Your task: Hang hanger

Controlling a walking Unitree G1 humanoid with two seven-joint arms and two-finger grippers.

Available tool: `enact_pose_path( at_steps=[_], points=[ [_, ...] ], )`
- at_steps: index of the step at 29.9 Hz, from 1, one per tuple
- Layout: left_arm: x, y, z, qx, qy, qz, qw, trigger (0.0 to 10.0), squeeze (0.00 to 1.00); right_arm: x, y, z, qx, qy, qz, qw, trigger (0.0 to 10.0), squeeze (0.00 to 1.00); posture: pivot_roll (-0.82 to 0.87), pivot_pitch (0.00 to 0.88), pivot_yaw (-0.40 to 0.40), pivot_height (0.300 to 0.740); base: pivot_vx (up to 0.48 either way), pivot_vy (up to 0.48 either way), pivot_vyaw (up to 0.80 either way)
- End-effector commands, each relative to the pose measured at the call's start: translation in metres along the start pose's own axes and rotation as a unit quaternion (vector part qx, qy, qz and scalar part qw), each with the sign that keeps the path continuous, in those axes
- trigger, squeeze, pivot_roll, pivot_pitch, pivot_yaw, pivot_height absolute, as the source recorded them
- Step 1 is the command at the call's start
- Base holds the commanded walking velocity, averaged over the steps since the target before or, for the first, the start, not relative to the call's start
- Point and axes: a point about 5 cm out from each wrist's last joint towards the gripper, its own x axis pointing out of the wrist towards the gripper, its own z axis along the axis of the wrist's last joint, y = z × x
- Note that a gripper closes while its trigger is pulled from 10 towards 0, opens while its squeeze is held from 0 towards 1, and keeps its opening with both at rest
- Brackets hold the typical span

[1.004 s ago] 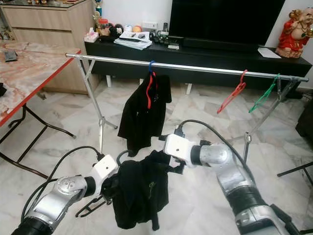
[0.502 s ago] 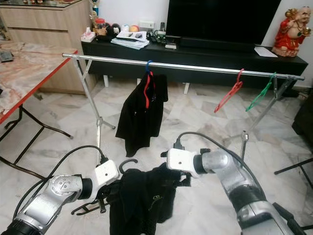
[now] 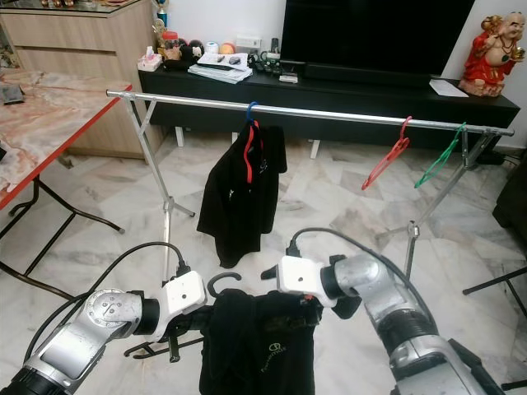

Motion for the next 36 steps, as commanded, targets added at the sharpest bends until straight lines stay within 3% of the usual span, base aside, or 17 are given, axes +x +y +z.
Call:
enact_pose_path(
  at_steps=[1, 15, 17, 18, 36],
  points=[
    [0.002, 0.0, 0.015, 0.02, -0.02, -0.01, 1.0, 10.0, 0.0, 0.0, 0.0, 0.0, 0.006, -0.005, 0.007, 1.0, 10.0, 0.0, 0.1, 0.0, -0.067, 0.74, 0.0, 0.0, 0.0],
    [0.002, -0.003, 0.023, 0.039, -0.016, -0.024, 0.999, 10.0, 0.0, 0.012, 0.009, -0.007, 0.035, -0.013, 0.023, 0.999, 10.0, 0.0, 0.11, 0.0, -0.067, 0.74, 0.0, 0.0, 0.0],
    [0.002, -0.002, 0.025, 0.041, -0.018, -0.026, 0.999, 10.0, 0.0, 0.012, 0.009, -0.008, 0.04, -0.016, 0.025, 0.999, 2.7, 0.0, 0.11, 0.0, -0.067, 0.74, 0.0, 0.0, 0.0],
    [0.002, -0.002, 0.026, 0.042, -0.019, -0.026, 0.999, 10.0, 0.0, 0.012, 0.009, -0.008, 0.04, -0.017, 0.025, 0.999, 0.0, 0.0, 0.11, 0.0, -0.067, 0.74, 0.0, 0.0, 0.0],
    [0.004, -0.006, 0.03, 0.049, -0.024, -0.037, 0.998, 10.0, 0.0, 0.014, 0.012, -0.011, 0.055, -0.018, 0.032, 0.998, 0.0, 0.0, 0.11, 0.0, -0.071, 0.74, 0.0, 0.0, 0.0]
  ],
)
